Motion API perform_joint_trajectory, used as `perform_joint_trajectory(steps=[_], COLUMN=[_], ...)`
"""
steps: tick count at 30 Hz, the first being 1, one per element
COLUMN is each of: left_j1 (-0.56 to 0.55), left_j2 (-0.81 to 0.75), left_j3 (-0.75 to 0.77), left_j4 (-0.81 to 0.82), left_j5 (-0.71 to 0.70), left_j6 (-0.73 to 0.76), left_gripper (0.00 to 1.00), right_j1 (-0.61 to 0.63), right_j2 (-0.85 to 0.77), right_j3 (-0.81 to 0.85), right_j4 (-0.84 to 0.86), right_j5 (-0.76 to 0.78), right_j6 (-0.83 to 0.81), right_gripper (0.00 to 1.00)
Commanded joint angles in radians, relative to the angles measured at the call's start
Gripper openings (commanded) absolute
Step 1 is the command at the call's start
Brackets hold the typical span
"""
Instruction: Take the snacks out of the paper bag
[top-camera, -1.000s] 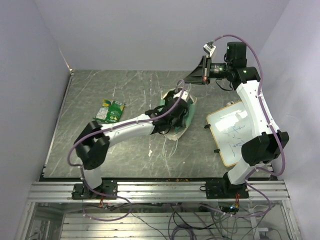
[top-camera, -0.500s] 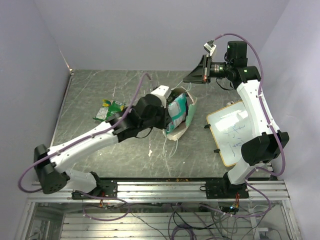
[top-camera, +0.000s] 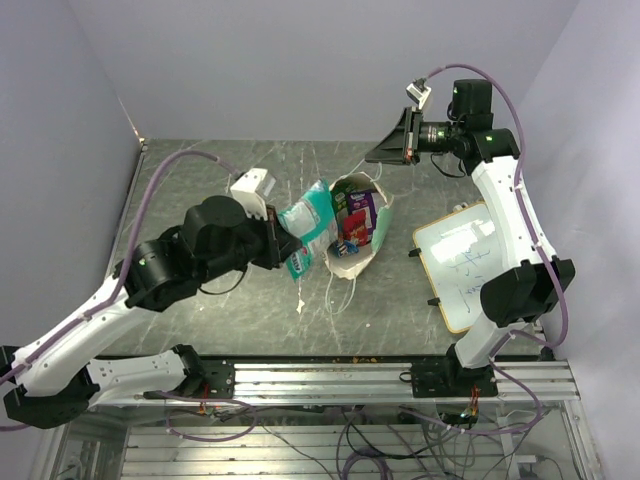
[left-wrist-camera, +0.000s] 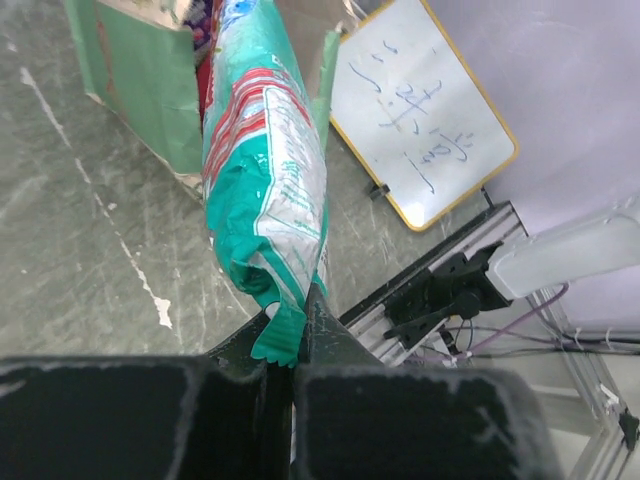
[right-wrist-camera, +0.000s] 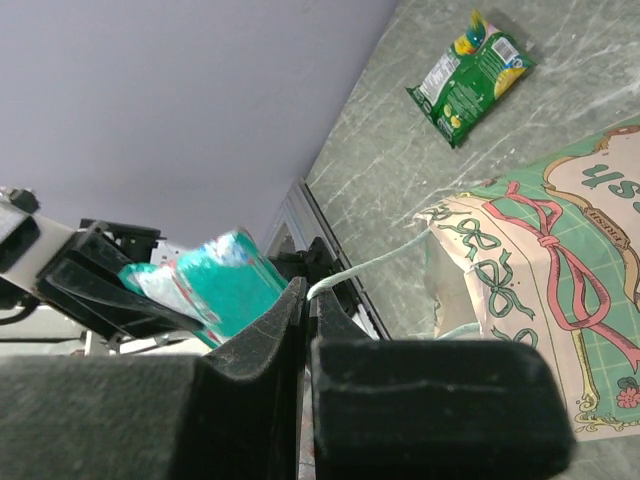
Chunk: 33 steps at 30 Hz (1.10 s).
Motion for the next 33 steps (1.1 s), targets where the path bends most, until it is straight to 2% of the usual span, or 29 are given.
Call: perform_joint_trajectory(steps=[1, 3, 5, 8, 13, 17, 19, 26, 33], left_j1=[0.040, 0.110, 0.228, 0.428, 0.691, 0.923, 0.990, 1.112, 1.171], left_j2=[0.047, 0.085, 0.115, 0.160, 0.196, 0.262, 0.293, 0.415, 0.551], left_j3=[0.166, 0.228, 0.256, 0.239, 0.055, -0.144, -0.218, -0.347, -0.365], left_j4=[-0.082, -0.089, -0.041, 0.073, 0.397, 0.685, 0.793, 0.941, 0.944], left_j5=[-0.103, -0.106, -0.052, 0.069, 0.293, 0.535, 0.588, 0.686, 0.756], left_j6=[0.021, 0.060, 0.082, 0.008, -0.195, -0.374, -0.405, -0.411, -0.371], left_gripper=[0.07, 0.07, 0.07, 0.07, 0.07, 0.07, 0.07, 0.07, 0.07], right_j1=[0.002, 0.001, 0.002, 0.001, 0.001, 0.000, 0.001, 0.001, -0.001], right_j2=[0.017, 0.019, 0.020, 0.021, 0.017, 0.015, 0.015, 0.017, 0.016], right_j3=[0.036, 0.042, 0.042, 0.037, 0.038, 0.033, 0.034, 0.039, 0.033], right_j4=[-0.007, -0.009, -0.010, -0.017, -0.027, -0.027, -0.028, -0.045, -0.049], right_j5=[-0.010, -0.012, -0.010, -0.006, -0.002, -0.002, -0.001, 0.008, 0.013], right_j6=[-0.004, -0.002, -0.003, -0.011, -0.018, -0.021, -0.024, -0.040, -0.046], right_gripper=[0.00, 0.00, 0.00, 0.00, 0.00, 0.00, 0.00, 0.00, 0.00])
